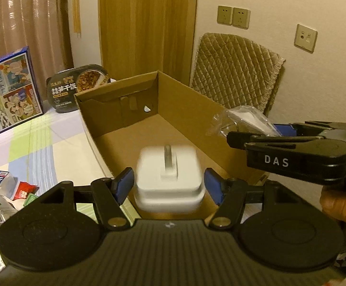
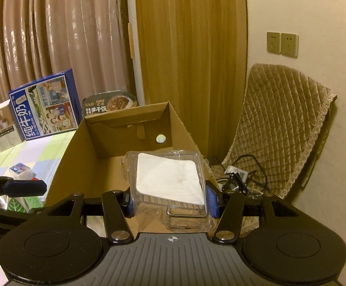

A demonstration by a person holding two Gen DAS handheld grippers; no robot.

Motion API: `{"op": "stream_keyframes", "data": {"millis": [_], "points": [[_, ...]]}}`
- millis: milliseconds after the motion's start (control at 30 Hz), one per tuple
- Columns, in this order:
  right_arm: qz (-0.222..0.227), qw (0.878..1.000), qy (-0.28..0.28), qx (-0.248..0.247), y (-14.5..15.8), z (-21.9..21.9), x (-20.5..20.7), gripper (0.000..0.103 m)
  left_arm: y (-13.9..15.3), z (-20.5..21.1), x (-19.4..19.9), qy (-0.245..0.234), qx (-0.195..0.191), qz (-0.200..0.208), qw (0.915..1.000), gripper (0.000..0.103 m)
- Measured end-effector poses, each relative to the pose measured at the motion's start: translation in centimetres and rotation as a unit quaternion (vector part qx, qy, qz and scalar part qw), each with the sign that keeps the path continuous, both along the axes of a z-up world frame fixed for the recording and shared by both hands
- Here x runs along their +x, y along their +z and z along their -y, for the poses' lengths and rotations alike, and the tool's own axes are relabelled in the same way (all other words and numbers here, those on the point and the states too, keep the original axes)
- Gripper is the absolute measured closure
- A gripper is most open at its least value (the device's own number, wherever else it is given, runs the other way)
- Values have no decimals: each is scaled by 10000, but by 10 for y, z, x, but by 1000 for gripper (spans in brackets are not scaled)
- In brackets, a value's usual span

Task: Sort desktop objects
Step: 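Carry both items to the cardboard box and open both grippers to drop them, then withdraw both tools from the box back toward the table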

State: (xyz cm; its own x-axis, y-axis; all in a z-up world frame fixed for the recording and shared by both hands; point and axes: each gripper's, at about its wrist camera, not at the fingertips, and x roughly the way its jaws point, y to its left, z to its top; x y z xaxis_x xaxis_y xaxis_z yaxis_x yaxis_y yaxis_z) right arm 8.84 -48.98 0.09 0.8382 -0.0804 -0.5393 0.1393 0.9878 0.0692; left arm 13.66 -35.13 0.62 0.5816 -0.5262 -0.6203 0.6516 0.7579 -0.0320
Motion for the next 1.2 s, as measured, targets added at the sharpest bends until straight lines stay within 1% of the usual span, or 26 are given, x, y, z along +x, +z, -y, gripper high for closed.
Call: {"op": "stream_keyframes", "data": {"millis": [333,467,500,533,567,600,633,867,1200], "points": [[-33,10000,32,23,-2,-4,1,51,4,-16,-3,154,-76,48,9998,42],[44,10000,27,20,0,-6,2,51,4,-21,-4,199,-91,32,9998,42],[105,9999,54,33,1,-6,2,45,4,-22,-4,210,-104,22,9997,42],[155,9998,94,41,2,-7,2,35,5,-23,-4,223,-120,12,9997,42],[202,9998,81,25,4,-7,3,15,5,-24,-5,242,-130,8,9996,42],[257,9996,61,28,5,-7,2,13,6,-25,-5,257,-137,9,9996,42],[312,9995,71,56,7,-6,1,13,6,-27,-5,274,-142,10,9995,41],[305,9995,20,121,12,-6,-8,13,5,-41,-8,382,-195,-38,9991,41],[334,9993,23,190,23,-17,-28,13,9,-64,-20,584,-187,-31,9981,41]]}}
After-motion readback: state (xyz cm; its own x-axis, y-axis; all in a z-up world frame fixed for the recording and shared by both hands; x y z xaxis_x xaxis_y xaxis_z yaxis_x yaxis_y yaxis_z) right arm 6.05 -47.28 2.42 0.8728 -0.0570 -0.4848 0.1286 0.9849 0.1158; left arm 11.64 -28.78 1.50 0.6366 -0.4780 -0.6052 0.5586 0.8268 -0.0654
